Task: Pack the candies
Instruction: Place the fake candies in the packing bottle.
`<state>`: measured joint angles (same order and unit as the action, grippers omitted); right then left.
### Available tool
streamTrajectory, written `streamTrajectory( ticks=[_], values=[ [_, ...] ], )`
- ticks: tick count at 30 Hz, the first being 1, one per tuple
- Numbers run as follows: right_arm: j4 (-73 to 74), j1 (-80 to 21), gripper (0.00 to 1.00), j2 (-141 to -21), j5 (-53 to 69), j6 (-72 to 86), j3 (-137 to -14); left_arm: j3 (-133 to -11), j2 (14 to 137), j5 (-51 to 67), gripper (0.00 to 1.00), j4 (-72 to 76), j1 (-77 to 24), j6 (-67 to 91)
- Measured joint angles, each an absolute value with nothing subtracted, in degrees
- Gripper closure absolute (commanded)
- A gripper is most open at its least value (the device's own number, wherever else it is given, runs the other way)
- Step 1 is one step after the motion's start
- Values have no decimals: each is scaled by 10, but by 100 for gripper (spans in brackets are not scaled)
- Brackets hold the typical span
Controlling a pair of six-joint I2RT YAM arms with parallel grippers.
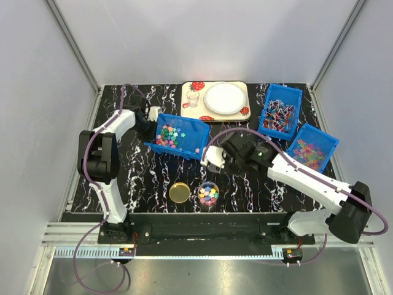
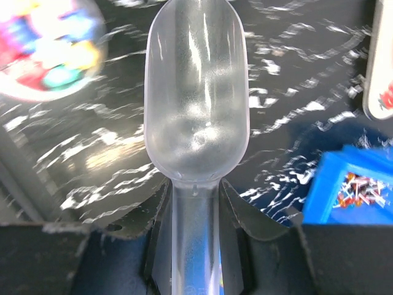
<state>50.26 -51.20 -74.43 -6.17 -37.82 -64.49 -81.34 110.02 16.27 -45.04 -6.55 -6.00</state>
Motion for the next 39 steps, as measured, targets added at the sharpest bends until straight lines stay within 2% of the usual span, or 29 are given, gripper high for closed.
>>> streamTrajectory(
  ticks=[7,24,39],
  values=[
    [434,-411,100,-810,-42,-378,-657,-813,1100,163,100,-450,-65,-60],
    [382,-411,100,-905,-27,-368,-680,-813,1100,163,100,-450,-65,-60],
    [380,-411,100,-910,10,-345,-704,-813,1100,165,100,-450,-64,-62]
  ],
)
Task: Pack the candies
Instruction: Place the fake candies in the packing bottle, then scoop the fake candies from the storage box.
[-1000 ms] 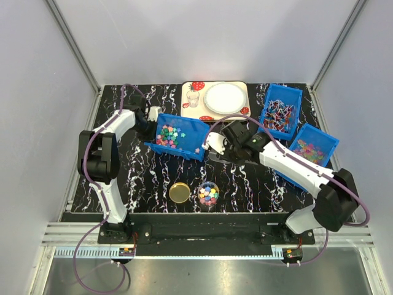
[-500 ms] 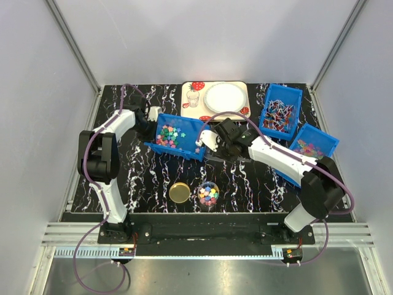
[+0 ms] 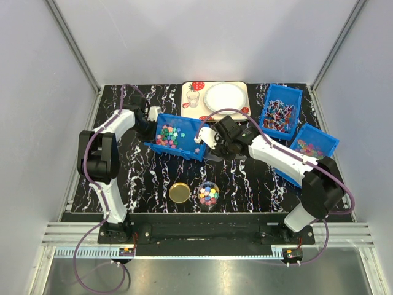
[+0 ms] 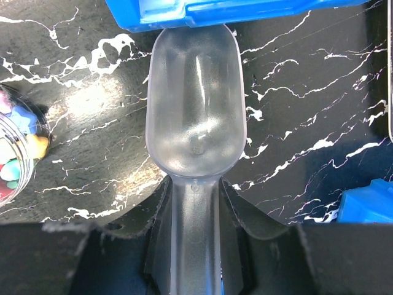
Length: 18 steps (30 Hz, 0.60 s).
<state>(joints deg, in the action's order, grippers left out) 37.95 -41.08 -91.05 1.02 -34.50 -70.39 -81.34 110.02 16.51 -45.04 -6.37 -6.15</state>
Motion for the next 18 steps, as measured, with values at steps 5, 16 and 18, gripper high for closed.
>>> streamTrajectory(
  ticks=[5,16,18],
  values=[
    [381,-411,100,-910,-3,-345,-704,-813,1100,165,100,-450,-64,-62],
    [412,-410,100,-821,-65,-376,-703,-813,1101,166,100,-451,-64,-62],
    [431,-410,100,-816,-64,-382,-714,-813,1101,167,100,-450,-64,-62]
  ],
)
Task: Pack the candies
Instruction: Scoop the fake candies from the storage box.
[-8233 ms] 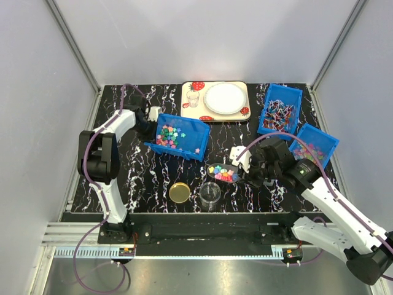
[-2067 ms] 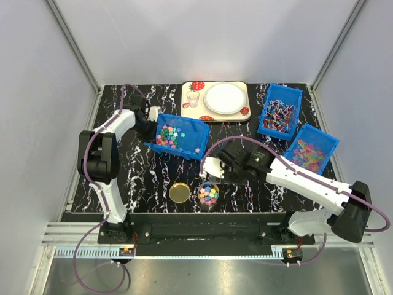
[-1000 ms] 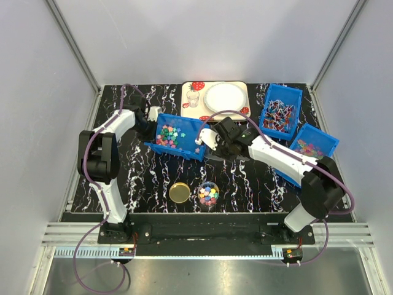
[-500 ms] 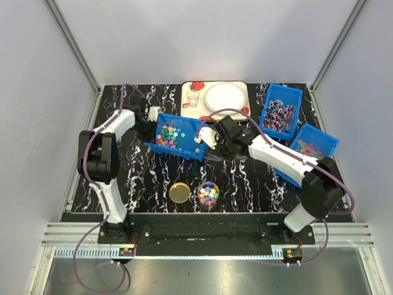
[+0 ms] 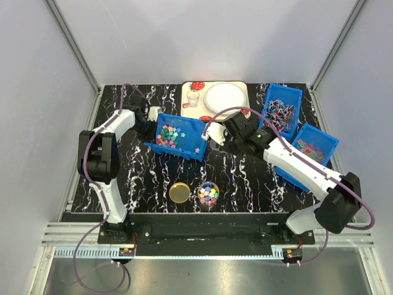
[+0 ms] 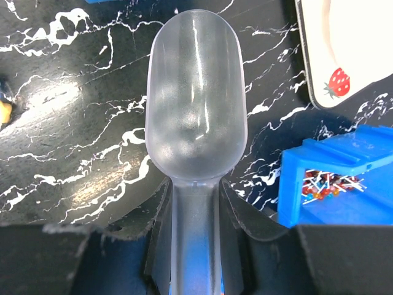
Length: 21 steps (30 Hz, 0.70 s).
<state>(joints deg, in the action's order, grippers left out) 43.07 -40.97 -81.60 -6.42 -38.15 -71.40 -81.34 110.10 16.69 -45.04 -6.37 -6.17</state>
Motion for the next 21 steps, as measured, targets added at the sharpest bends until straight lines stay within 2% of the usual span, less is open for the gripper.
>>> streamTrajectory(
  ticks=[7,21],
  values=[
    [465,-411,100,-840,-60,-397,-772,-813,1101,168,100,-450,-64,-62],
    [526,-462,100,-995,-66,-477,-946,-817,1105,175,100,-451,-64,-67]
  ],
)
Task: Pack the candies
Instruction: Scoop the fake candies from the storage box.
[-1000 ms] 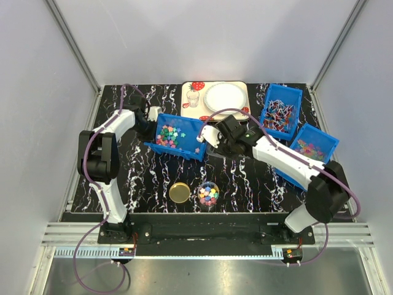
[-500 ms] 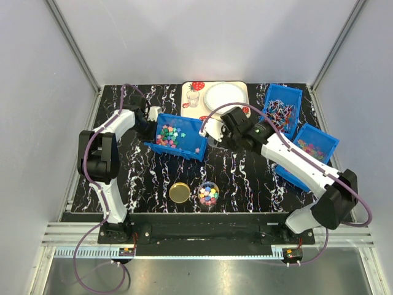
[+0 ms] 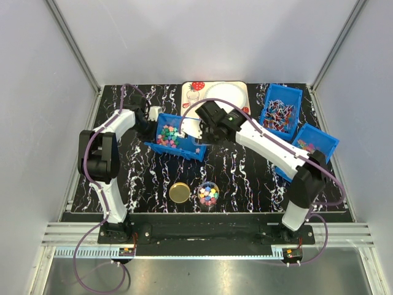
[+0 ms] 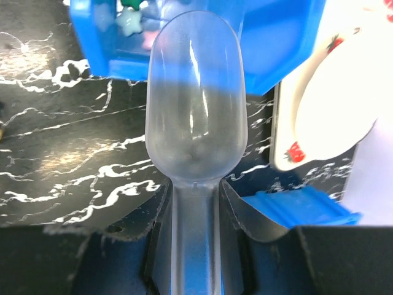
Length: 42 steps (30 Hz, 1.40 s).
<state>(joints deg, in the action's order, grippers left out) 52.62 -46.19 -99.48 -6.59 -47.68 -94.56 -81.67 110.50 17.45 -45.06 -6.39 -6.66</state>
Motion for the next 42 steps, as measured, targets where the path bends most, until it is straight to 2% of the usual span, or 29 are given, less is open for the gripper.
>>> streamTrajectory(
  ticks=[18,27,42],
  values=[
    [665,-502,100,-1229,-118,-595,-1189,-821,1109,184,100,-451,-72,-78],
    [729,-509,100,-1344,-120,-611,-1351,-821,1109,187,100,-451,-72,-79],
    [683,-509,100,-1352,-30,-594,-1338,-821,1109,189,100,-451,-73,-88]
  ],
)
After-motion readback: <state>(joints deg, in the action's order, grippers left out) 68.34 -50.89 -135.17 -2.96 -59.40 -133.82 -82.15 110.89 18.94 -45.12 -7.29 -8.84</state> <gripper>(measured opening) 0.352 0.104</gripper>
